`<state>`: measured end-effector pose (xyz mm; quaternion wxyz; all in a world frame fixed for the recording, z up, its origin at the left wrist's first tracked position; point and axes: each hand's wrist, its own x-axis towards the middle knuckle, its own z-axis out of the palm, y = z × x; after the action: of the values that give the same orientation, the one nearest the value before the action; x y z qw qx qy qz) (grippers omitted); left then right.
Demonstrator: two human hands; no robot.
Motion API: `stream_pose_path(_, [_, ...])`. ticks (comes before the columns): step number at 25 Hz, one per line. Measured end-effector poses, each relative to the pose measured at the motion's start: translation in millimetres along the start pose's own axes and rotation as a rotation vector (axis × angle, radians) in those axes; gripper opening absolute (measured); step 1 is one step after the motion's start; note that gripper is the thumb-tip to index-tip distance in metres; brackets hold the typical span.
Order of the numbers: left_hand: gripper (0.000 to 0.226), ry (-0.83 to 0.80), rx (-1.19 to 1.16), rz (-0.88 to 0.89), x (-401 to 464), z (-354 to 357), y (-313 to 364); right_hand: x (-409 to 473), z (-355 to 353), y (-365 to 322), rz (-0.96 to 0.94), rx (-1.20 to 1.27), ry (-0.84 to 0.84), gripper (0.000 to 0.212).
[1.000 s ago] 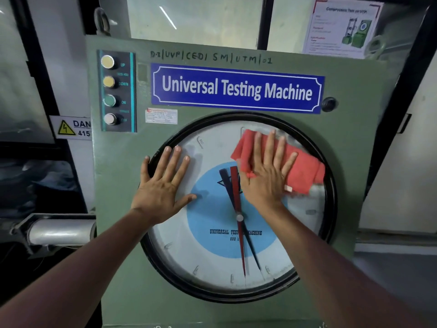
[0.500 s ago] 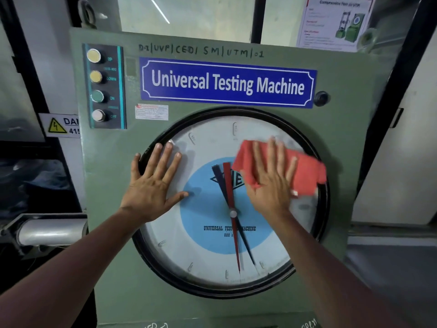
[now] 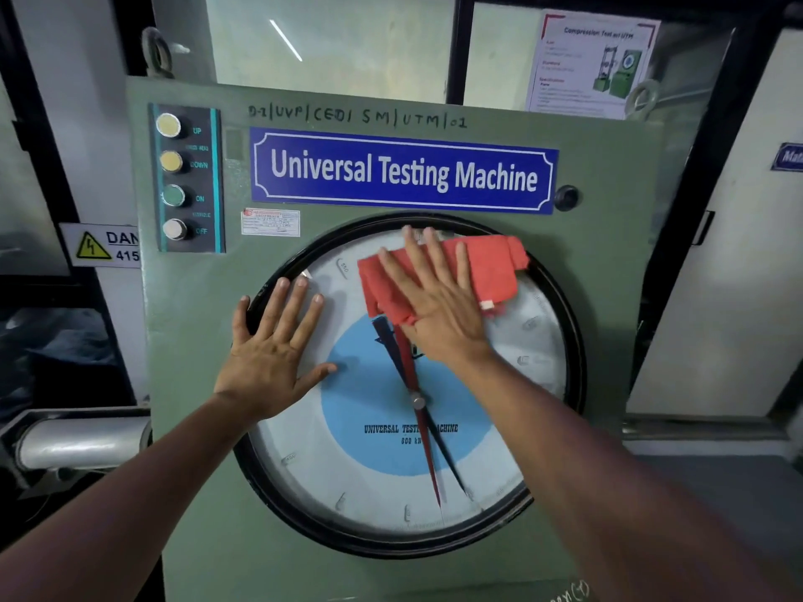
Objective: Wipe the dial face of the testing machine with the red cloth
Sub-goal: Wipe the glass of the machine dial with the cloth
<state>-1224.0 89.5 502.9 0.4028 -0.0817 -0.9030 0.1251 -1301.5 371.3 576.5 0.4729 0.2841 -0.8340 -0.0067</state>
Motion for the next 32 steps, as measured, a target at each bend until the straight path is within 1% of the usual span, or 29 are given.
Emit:
stream_pose_path(1, [0.096, -0.005, -0.002, 0.003, 0, -1, -1, -1, -3, 12, 0.054, -0.007, 0.006, 0.087])
stream_pose_path(2, [0.096, -0.009, -0.006, 0.006, 0, -2, -2, -13, -5, 24, 0.159, -0.005, 0.013, 0.085])
stream_pose_path(4, [0.096, -0.021, 0.000, -0.001, 0, -3, -1, -59, -5, 34, 0.438, 0.041, 0.044, 0.081])
stream_pose_path(5, [0.096, -0.026, 0.005, -0.005, 0, -4, 0, -85, -5, 29, 0.538, 0.072, 0.045, 0.082])
stream_pose_path(6, [0.096, -0.032, 0.007, -0.011, 0, -4, 1, -107, -5, 20, 0.578, 0.084, 0.027, 0.082])
stream_pose_path(7, [0.096, -0.038, 0.005, -0.012, 0, -5, 1, -121, -6, 10, 0.574, 0.068, -0.005, 0.079])
stream_pose_path(9, [0.096, -0.045, 0.000, -0.015, 0, -6, 0, -119, -15, 8, 0.533, 0.074, -0.046, 0.072])
stream_pose_path(11, [0.097, -0.037, -0.001, -0.015, -1, -6, 0, -97, -36, 29, 0.603, 0.159, 0.041, 0.065])
stream_pose_path(14, [0.096, -0.014, -0.008, -0.011, 0, -3, -1, -65, -82, 98, 0.850, 0.193, 0.368, 0.052])
stream_pose_path(15, [0.096, -0.014, -0.009, -0.010, 0, -4, 0, -60, -92, 120, 0.904, 0.173, 0.400, 0.051])
stream_pose_path(16, [0.096, -0.016, -0.009, -0.010, 1, -4, 1, -55, -96, 136, 0.947, 0.149, 0.363, 0.048])
stream_pose_path(17, [0.096, -0.019, -0.010, -0.012, 1, -5, 2, -49, -93, 140, 0.978, 0.131, 0.256, 0.044])
stream_pose_path(18, [0.096, -0.019, -0.011, -0.015, 0, -6, 2, -41, -84, 136, 0.996, 0.142, 0.110, 0.041])
stream_pose_path(19, [0.096, -0.018, -0.011, -0.019, 1, -5, 1, -32, -70, 125, 1.012, 0.194, -0.021, 0.040])
stream_pose_path(20, [0.095, -0.018, -0.009, -0.021, 0, -5, 1, -23, -57, 112, 1.039, 0.259, -0.087, 0.040])
stream_pose_path(21, [0.095, -0.018, -0.004, -0.020, 0, -4, 0, -14, -46, 100, 1.063, 0.303, -0.099, 0.041])
stream_pose_path(23, [0.096, -0.018, 0.001, -0.018, 2, -2, 1, 8, -44, 86, 1.034, 0.326, -0.044, 0.049])
stream_pose_path(24, [0.096, -0.020, 0.004, -0.020, 2, -2, 0, 19, -47, 79, 0.973, 0.313, -0.028, 0.051])
stream_pose_path(25, [0.096, -0.021, 0.006, -0.022, 2, -1, 0, 30, -50, 71, 0.881, 0.287, -0.035, 0.049])
stream_pose_path(27, [0.096, -0.017, 0.011, -0.021, 1, 1, 0, 58, -54, 45, 0.613, 0.232, -0.112, 0.040])
stream_pose_path(29, [0.095, -0.015, 0.001, -0.013, 2, 1, -1, 90, -58, 4, 0.323, 0.191, -0.229, 0.043])
stream_pose_path(30, [0.095, -0.012, -0.003, -0.011, 1, 1, -1, 100, -59, -15, 0.212, 0.170, -0.285, 0.046])
stream_pose_path(32, [0.096, -0.011, -0.002, -0.015, 1, 1, 0, 110, -59, -30, 0.090, 0.122, -0.341, 0.047])
